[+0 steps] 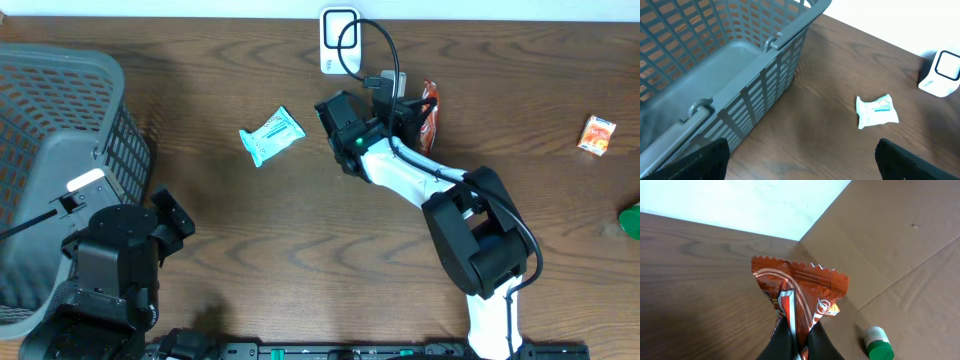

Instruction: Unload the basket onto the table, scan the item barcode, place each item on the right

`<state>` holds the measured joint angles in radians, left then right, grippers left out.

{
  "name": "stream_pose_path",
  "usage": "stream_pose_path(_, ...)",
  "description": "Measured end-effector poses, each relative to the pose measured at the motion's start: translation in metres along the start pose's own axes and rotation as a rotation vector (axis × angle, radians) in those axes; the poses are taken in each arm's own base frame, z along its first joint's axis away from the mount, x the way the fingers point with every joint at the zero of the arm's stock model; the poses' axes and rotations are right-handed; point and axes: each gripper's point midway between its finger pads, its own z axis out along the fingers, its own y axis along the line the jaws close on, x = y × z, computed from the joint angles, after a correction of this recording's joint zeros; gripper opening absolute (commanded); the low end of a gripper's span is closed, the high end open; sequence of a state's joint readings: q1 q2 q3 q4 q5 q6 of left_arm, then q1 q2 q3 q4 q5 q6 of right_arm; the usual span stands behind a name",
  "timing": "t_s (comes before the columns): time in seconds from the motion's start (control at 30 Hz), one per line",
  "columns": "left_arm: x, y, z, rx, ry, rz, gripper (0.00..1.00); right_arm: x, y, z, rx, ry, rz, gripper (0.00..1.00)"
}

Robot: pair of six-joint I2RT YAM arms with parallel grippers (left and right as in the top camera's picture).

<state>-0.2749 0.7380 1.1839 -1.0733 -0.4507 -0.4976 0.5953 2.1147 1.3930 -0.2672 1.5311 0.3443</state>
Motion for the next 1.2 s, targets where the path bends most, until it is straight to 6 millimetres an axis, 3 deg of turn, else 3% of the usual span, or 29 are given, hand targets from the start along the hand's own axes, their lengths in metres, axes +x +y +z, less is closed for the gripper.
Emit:
stream_pose_path(0.27, 0.000, 0.000, 0.000, 0.000, 0.000, 0.000, 0.93, -0.001, 0.001, -0.009, -0.007, -0.015, -0.044, 0.01)
stream_pose_path(0.63, 0.000, 0.000, 0.000, 0.000, 0.000, 0.000, 0.93, -0.011, 0.015, -0.055, -0.087, -0.086, -0.114, 0.02)
stream_pose_path(0.87, 0.000, 0.000, 0.000, 0.000, 0.000, 0.000, 0.93, -0.011, 0.024, -0.062, -0.101, -0.095, -0.074, 0.02)
stream_pose_path(0.97, 0.000, 0.000, 0.000, 0.000, 0.000, 0.000, 0.93, 0.001, 0.034, -0.062, -0.096, -0.096, -0.106, 0.02)
stream_pose_path(1.2, 0.000, 0.000, 0.000, 0.000, 0.000, 0.000, 0.93, 0.057, 0.073, -0.059, -0.077, -0.106, -0.354, 0.02)
